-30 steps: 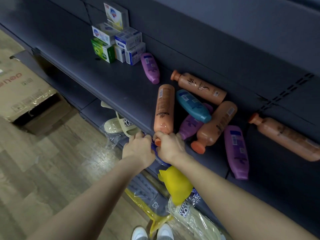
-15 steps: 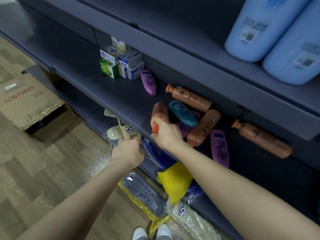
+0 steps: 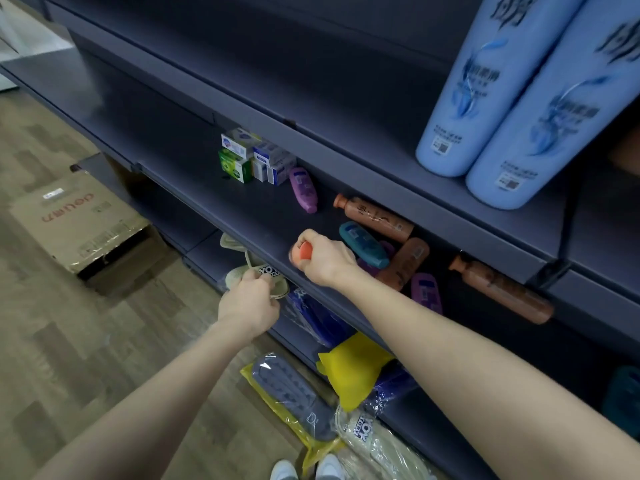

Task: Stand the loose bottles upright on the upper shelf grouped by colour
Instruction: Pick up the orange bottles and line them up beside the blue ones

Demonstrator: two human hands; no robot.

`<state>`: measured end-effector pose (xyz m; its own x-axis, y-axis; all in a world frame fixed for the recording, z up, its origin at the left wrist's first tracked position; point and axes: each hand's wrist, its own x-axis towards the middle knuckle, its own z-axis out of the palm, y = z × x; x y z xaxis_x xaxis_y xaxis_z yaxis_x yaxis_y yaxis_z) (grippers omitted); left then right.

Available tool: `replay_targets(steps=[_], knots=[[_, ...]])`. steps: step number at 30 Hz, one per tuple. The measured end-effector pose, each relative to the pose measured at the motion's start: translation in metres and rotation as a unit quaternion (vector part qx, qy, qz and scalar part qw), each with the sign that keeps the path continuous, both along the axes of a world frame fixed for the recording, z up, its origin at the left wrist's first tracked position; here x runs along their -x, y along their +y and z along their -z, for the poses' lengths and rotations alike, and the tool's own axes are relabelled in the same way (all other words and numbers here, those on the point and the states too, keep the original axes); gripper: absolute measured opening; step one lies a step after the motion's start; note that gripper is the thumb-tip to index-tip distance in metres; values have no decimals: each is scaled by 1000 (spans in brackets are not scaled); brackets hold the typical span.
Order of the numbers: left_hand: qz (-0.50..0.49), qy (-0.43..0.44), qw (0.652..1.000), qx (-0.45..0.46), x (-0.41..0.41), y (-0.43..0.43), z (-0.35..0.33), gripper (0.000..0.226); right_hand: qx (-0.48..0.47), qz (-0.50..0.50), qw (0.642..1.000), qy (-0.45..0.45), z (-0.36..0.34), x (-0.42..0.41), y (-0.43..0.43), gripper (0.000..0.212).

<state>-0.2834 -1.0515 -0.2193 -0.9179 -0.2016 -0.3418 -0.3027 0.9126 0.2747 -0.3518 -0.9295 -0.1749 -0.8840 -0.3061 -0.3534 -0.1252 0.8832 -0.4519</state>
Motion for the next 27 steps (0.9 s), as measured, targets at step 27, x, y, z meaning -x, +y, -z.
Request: replay_targets(steps=[27], knots=[[-60, 139, 973, -173, -40, -32, -95, 74, 94, -43, 979, 173, -159, -45, -35, 35]])
